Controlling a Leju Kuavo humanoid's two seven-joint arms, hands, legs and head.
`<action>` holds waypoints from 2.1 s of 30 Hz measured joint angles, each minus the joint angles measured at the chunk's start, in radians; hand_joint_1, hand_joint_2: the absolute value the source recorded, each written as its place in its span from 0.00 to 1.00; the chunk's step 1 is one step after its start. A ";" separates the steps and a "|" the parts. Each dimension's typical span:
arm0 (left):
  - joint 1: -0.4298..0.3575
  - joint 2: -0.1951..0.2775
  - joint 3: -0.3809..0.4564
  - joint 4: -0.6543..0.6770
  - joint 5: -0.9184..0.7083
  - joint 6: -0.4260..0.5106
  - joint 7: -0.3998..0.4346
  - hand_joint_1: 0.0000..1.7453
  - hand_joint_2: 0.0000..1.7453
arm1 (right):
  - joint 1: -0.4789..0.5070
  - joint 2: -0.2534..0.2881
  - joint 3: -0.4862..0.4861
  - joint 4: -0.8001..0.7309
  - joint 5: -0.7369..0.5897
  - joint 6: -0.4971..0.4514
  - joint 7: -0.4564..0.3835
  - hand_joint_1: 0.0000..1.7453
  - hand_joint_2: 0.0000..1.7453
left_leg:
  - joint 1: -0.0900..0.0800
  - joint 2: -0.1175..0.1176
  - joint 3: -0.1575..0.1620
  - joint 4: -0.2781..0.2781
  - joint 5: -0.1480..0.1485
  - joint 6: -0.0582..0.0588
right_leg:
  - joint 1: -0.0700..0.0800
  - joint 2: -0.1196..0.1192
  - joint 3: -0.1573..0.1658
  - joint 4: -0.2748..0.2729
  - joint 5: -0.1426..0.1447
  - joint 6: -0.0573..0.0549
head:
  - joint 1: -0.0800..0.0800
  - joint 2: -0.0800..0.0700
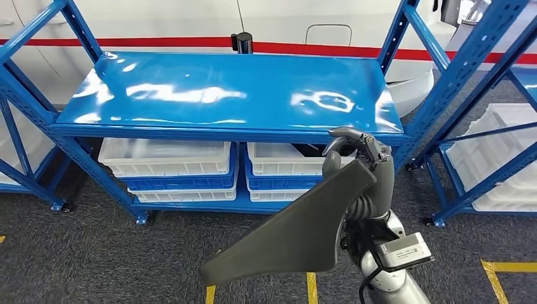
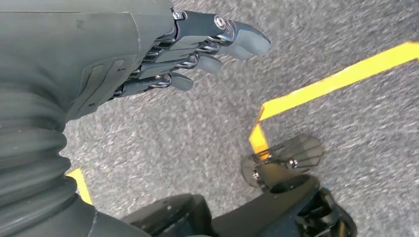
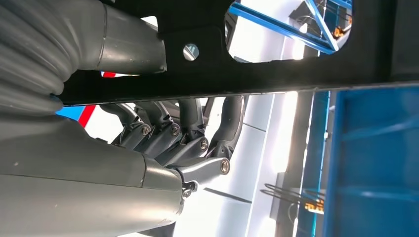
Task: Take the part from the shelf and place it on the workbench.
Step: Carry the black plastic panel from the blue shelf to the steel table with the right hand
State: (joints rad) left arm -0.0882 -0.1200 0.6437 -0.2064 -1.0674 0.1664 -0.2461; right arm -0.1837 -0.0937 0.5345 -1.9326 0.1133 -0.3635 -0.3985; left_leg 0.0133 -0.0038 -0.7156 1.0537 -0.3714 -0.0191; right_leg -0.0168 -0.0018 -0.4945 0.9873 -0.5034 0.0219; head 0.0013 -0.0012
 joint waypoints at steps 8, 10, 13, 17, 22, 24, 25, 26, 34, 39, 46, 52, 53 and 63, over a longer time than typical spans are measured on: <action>0.020 -0.001 0.000 0.000 -0.002 0.004 0.001 0.00 1.00 | 0.052 -0.001 0.001 0.001 -0.003 0.001 -0.001 1.00 1.00 | 0.018 0.000 0.088 0.142 -0.123 -0.032 | -0.007 -0.005 -0.095 0.014 0.075 0.003 | -0.005 0.000; 0.020 -0.003 0.000 0.000 -0.002 0.004 0.001 0.00 1.00 | 0.057 -0.001 0.001 0.001 -0.003 0.002 -0.002 1.00 1.00 | 0.018 -0.006 0.168 0.027 -0.132 -0.030 | -0.005 -0.005 -0.114 0.030 0.083 0.015 | -0.005 0.000; 0.022 -0.004 0.000 0.001 -0.001 0.004 0.001 0.00 1.00 | 0.065 -0.003 0.002 0.001 -0.005 0.003 -0.005 1.00 1.00 | 0.009 -0.007 0.166 -0.005 -0.132 0.000 | -0.005 -0.005 -0.129 0.034 0.102 0.038 | -0.003 0.000; 0.028 -0.007 0.001 0.002 -0.002 0.003 0.007 0.00 1.00 | 0.084 -0.009 0.000 0.001 -0.012 0.003 -0.007 1.00 1.00 | 0.005 0.000 0.117 -0.010 -0.088 0.046 | -0.009 -0.001 -0.193 0.165 -0.007 0.028 | 0.002 0.000; 0.034 -0.010 0.001 0.006 -0.003 0.001 0.008 0.00 1.00 | 0.100 -0.015 0.000 0.001 -0.013 0.003 -0.007 1.00 1.00 | 0.001 0.003 0.035 -0.008 -0.025 0.045 | -0.004 -0.001 -0.162 0.286 -0.050 0.047 | 0.004 0.000; 0.034 -0.012 0.001 0.007 -0.003 0.001 0.008 0.00 1.00 | 0.100 -0.017 0.000 0.000 -0.012 0.003 -0.007 1.00 1.00 | 0.000 0.002 0.014 -0.007 -0.003 0.038 | 0.001 -0.001 -0.041 0.135 -0.035 0.044 | 0.004 0.000; 0.034 -0.015 0.000 0.007 -0.004 0.001 0.008 0.00 1.00 | 0.101 -0.017 0.000 0.000 -0.012 0.004 -0.005 1.00 1.00 | -0.001 0.002 0.010 -0.009 0.009 0.033 | 0.004 -0.001 0.006 0.068 -0.040 0.038 | 0.002 0.000; 0.034 -0.017 0.000 0.007 -0.006 0.001 0.007 0.00 1.00 | 0.102 -0.017 0.000 -0.001 -0.012 0.005 -0.002 1.00 1.00 | -0.001 0.002 0.009 -0.011 0.019 0.026 | 0.008 -0.001 0.035 0.022 -0.048 0.031 | 0.003 0.000; 0.044 -0.024 0.000 0.009 -0.007 0.004 -0.009 0.00 1.00 | 0.108 -0.019 -0.001 0.003 -0.015 0.021 0.020 1.00 1.00 | 0.006 0.000 -0.044 0.192 -0.161 -0.015 | 0.000 -0.002 -0.026 -0.008 0.032 -0.021 | -0.003 0.000; 0.038 -0.023 0.011 0.008 0.017 0.016 -0.045 0.00 1.00 | 0.107 -0.018 -0.005 0.012 -0.025 0.029 0.025 1.00 1.00 | 0.013 0.000 0.119 0.098 -0.120 -0.023 | 0.002 -0.002 -0.089 0.015 0.069 -0.005 | -0.004 0.000; 0.030 -0.023 0.040 0.009 0.042 0.022 -0.054 0.00 1.00 | 0.107 -0.007 -0.026 0.015 0.000 0.001 0.021 1.00 1.00 | 0.003 0.002 0.151 -0.021 -0.102 0.040 | 0.003 0.000 -0.142 0.070 0.051 0.029 | 0.001 0.000; 0.031 -0.023 0.053 0.009 0.045 0.023 -0.052 0.00 1.00 | 0.114 -0.004 -0.036 0.021 0.005 -0.021 0.018 1.00 1.00 | 0.004 0.006 0.061 -0.021 -0.033 0.048 | -0.002 0.001 -0.172 0.289 -0.056 0.044 | 0.005 0.000; 0.031 -0.023 0.055 0.009 0.045 0.023 -0.051 0.00 1.00 | 0.116 -0.002 -0.038 0.021 0.005 -0.028 0.015 1.00 1.00 | 0.005 0.006 0.048 -0.021 -0.022 0.044 | -0.003 0.000 -0.129 0.237 -0.036 0.053 | 0.004 0.000; 0.036 -0.016 0.067 0.008 0.044 0.022 -0.056 0.00 1.00 | 0.151 0.012 -0.053 0.017 0.016 -0.043 -0.038 1.00 1.00 | 0.009 0.000 -0.010 0.093 -0.106 -0.011 | -0.004 0.006 -0.010 -0.005 0.019 -0.017 | -0.006 0.000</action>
State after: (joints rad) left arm -0.0520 -0.1357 0.7111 -0.1980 -1.0237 0.1885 -0.3026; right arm -0.0323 -0.0813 0.4820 -1.9159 0.1295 -0.4070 -0.4366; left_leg 0.0219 -0.0033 -0.7261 1.1463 -0.4775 -0.0300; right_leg -0.0204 0.0037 -0.5049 0.9822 -0.4848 0.0046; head -0.0044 -0.0013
